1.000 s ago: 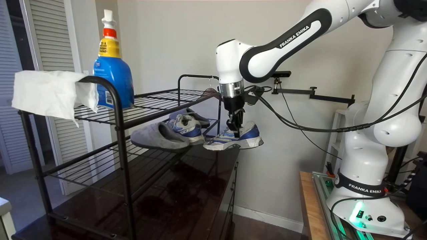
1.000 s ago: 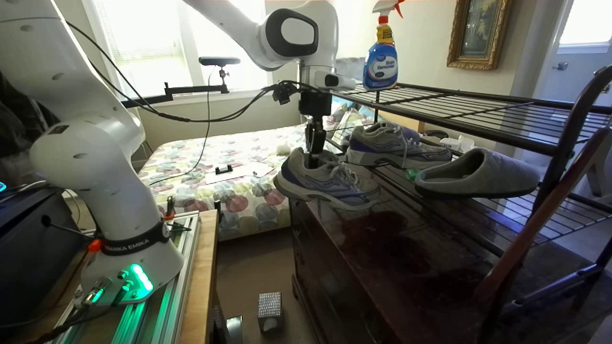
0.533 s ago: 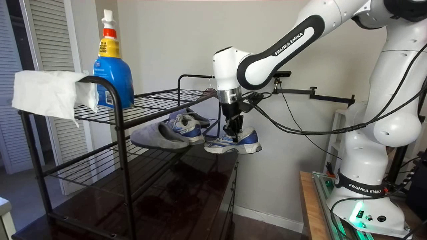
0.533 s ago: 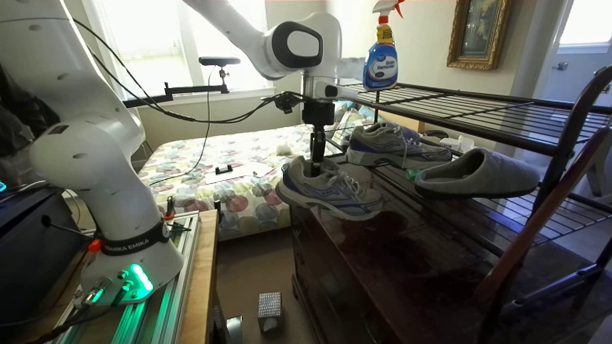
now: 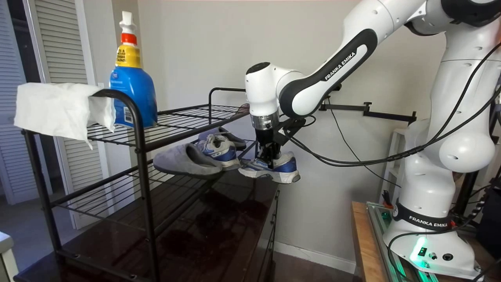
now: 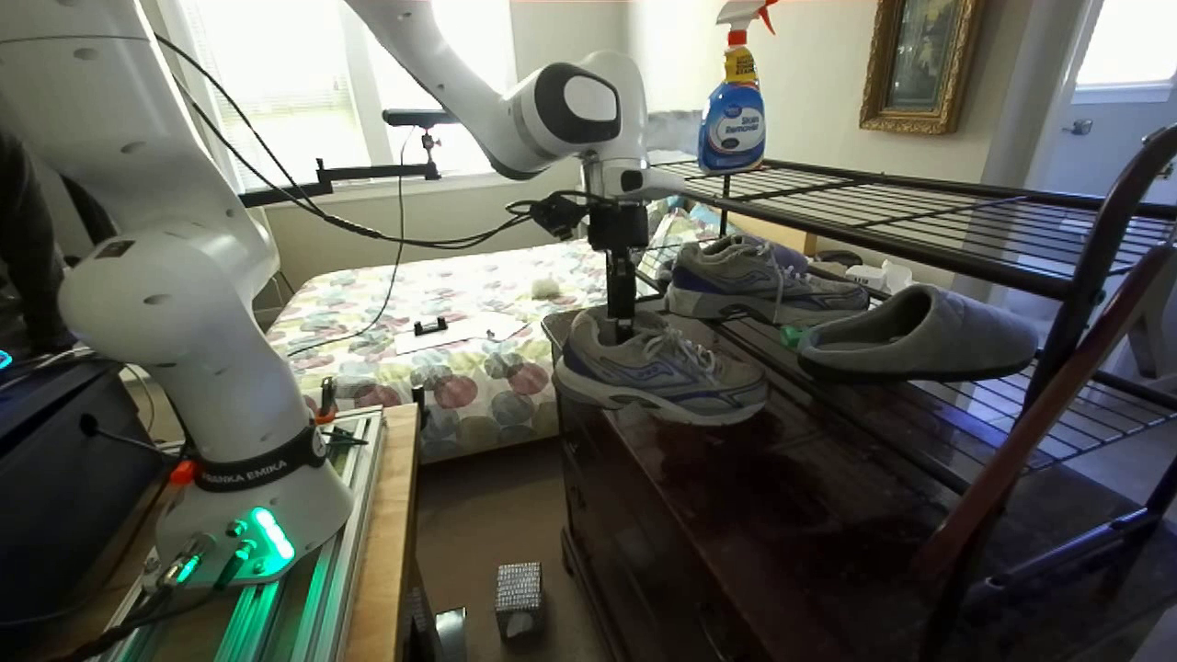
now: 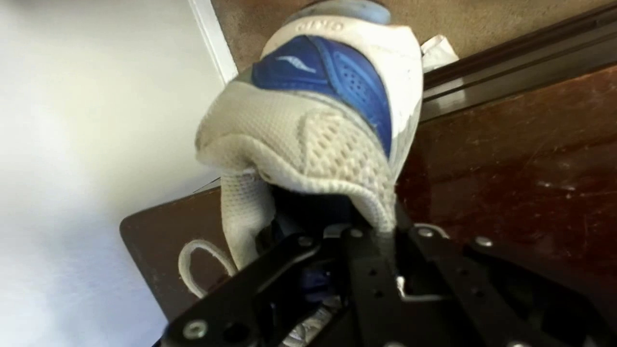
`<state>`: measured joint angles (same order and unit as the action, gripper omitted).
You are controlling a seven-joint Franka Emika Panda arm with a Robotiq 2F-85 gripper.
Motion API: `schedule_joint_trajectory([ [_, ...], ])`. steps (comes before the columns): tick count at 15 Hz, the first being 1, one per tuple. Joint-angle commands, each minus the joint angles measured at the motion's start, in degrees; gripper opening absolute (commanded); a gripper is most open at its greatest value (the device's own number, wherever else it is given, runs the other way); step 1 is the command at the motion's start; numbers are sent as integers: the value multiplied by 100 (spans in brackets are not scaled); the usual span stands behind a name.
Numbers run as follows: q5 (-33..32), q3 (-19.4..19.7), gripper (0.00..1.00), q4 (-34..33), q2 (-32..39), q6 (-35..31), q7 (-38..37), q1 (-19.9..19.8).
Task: Remove the sneakers from the shoe rack and place them on top of the cabinet.
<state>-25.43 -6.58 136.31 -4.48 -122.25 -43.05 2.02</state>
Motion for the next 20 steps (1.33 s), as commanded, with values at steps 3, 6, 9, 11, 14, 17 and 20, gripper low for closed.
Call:
schedule_joint_trajectory([
  [3, -528, -105, 3, -17, -32, -91, -399, 133],
  [6, -311, -68, 12, 8, -2, -91, -131, 134],
  [9, -271, -12, 3, 15, -6, -165, 145, 118],
  [11, -559, -117, 3, -45, 209, -139, -194, 185],
  [14, -1080, -188, 3, -29, 458, -324, -609, 278],
  [17, -1637, -157, 3, -7, 578, -576, -1188, 399],
  [20, -1970, -99, 3, -4, 669, -867, -1637, 434],
])
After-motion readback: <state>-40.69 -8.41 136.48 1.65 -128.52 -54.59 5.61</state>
